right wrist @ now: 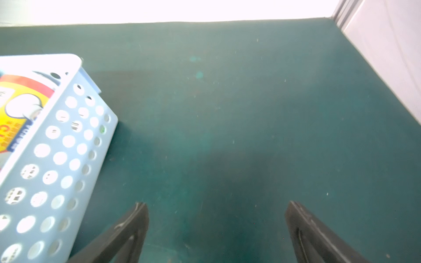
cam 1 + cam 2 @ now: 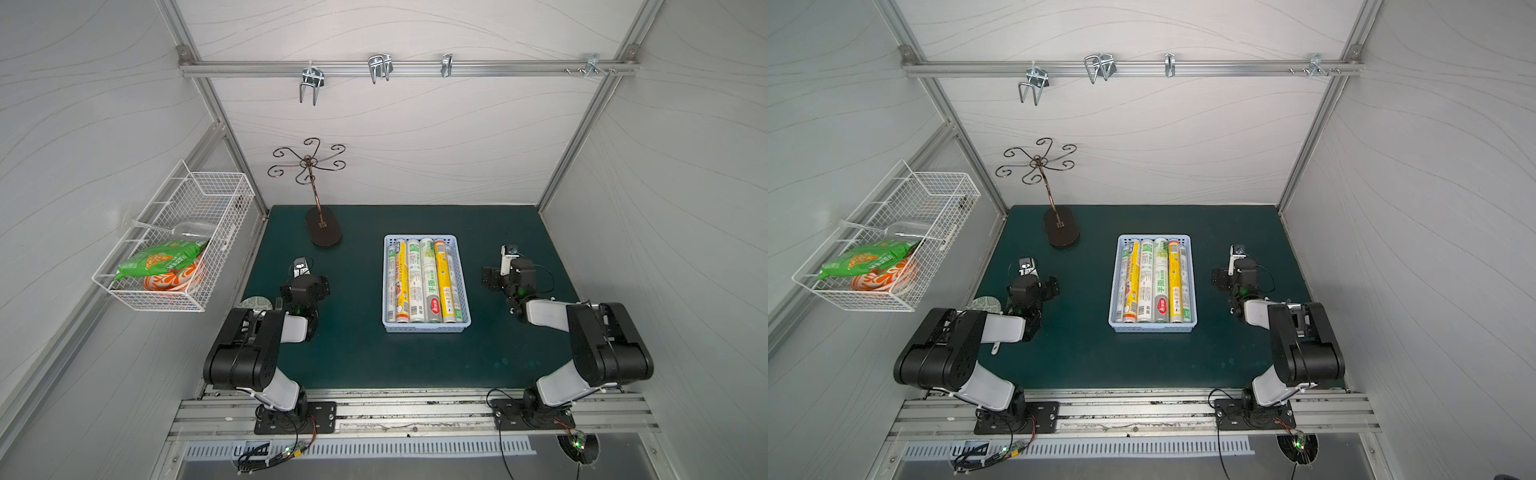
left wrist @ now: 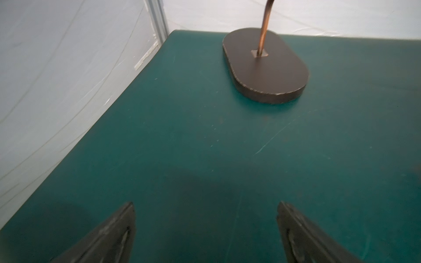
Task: Put the plastic wrap into the basket
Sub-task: Reset both arms
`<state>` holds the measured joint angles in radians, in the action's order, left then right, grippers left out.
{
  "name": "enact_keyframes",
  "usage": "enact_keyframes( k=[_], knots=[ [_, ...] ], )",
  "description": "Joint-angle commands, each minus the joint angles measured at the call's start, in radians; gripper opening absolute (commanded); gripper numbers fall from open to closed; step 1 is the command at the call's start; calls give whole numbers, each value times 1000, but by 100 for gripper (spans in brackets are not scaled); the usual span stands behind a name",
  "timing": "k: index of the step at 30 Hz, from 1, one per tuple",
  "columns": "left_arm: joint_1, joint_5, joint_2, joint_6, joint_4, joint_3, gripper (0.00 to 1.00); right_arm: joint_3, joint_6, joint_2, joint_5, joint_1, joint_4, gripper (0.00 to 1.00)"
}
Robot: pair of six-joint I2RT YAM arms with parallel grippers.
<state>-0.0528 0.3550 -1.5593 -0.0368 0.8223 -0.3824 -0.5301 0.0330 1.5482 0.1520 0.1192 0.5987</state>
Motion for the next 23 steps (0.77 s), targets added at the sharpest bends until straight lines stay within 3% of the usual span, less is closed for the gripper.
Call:
enact_keyframes(
  k=[1, 3, 4, 6, 23],
  knots=[
    [7, -36, -1, 7, 85, -10, 99, 58, -13, -1, -59, -24, 123, 99],
    [7, -36, 2, 7, 81, -10, 99, 110, -12, 35, -108, -47, 252, 99],
    [7, -36, 1, 7, 83, -11, 99, 88, -12, 11, -101, -45, 162, 99],
    [6, -36, 2, 8, 83, -12, 99, 95, -21, 31, -82, -32, 227, 99],
    [7, -38, 1, 6, 81, -11, 100, 86, -19, 18, -82, -33, 184, 99]
  ],
)
